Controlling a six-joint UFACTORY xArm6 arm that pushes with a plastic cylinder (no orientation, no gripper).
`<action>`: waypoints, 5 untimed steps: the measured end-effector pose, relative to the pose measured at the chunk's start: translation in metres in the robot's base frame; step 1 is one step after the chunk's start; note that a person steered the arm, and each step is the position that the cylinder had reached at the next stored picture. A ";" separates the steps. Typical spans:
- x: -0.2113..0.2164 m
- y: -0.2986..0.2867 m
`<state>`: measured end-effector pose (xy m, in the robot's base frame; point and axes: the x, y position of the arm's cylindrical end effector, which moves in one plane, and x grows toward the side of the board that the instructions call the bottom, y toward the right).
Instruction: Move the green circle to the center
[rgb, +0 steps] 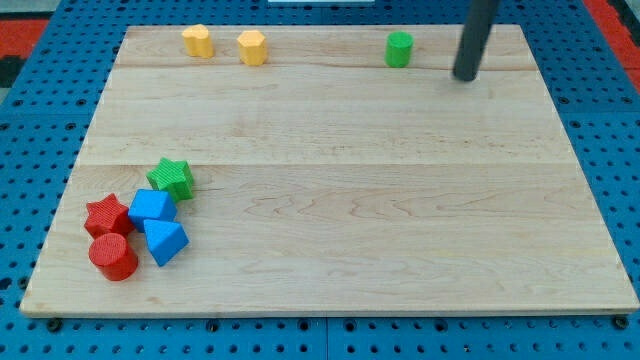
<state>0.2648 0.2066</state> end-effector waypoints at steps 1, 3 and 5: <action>-0.043 -0.048; 0.051 -0.189; 0.032 -0.219</action>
<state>0.2967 -0.0126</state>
